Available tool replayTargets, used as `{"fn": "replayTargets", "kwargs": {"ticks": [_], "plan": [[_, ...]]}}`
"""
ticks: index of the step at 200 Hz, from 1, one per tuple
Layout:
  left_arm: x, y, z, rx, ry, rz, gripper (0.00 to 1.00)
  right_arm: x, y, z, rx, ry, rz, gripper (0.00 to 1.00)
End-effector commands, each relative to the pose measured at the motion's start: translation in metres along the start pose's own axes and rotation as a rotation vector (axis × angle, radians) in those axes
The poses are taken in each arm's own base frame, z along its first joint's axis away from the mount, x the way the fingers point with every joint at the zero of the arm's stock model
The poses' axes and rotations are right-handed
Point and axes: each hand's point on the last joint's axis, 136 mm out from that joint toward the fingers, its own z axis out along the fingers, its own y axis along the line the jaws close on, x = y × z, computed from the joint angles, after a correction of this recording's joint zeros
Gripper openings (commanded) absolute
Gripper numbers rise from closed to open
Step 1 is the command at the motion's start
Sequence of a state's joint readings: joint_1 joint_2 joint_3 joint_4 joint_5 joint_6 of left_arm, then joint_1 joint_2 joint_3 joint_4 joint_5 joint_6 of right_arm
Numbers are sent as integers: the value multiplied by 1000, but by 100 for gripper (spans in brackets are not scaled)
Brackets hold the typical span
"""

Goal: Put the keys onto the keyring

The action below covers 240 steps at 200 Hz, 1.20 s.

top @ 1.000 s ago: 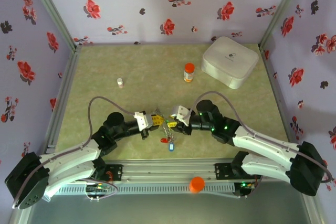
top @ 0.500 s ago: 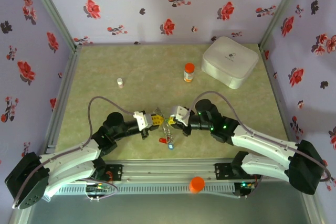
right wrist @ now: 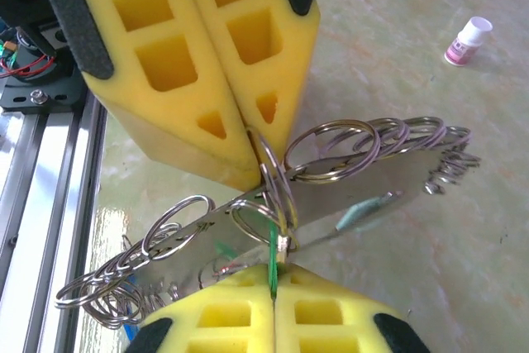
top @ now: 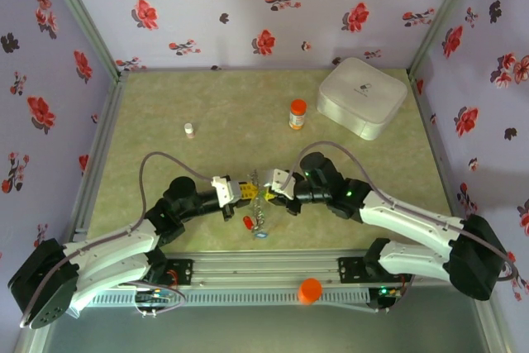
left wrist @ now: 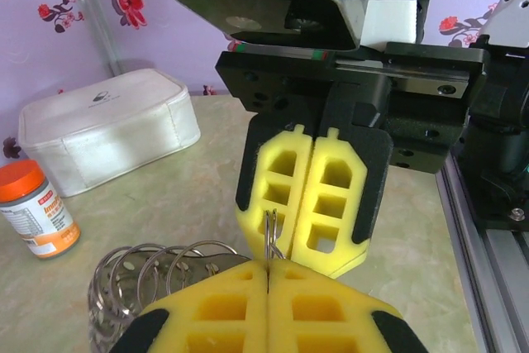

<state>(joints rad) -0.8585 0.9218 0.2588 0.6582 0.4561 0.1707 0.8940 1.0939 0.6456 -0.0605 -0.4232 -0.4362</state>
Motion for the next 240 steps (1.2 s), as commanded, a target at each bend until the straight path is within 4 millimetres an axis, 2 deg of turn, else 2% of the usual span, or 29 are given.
{"fn": "replayTargets", "kwargs": {"ticks": [1, 16, 51, 78, 111, 189, 221, 226, 230, 240], "plan": [[-27, 1, 1, 9, -83, 69, 0, -6, -1, -11, 5, -11, -5, 19], [-25, 1, 2, 10, -70, 74, 0, -11, -5, -20, 31, -38, -1, 24], [-20, 0, 4, 19, -55, 81, 0, -27, -3, -35, 18, -115, 5, 26], [-16, -3, 6, 37, -45, 86, 0, -38, 1, -30, -32, -166, 37, 26], [-15, -5, 6, 48, -45, 86, 0, -44, 5, -23, -85, -191, 61, 24], [-16, -8, 6, 64, -48, 78, 0, -40, 5, -14, -103, -162, 63, 14], [-15, -9, 6, 67, -44, 80, 0, -39, 6, -12, -114, -145, 53, 0], [-14, -9, 6, 67, -38, 80, 0, -39, 6, -12, -111, -141, 53, 0], [-24, -6, 7, 62, -56, 93, 0, -39, 6, -12, -111, -139, 51, 0], [-23, -4, 8, 53, -41, 95, 0, -39, 7, -13, -113, -129, 43, 0]]}}
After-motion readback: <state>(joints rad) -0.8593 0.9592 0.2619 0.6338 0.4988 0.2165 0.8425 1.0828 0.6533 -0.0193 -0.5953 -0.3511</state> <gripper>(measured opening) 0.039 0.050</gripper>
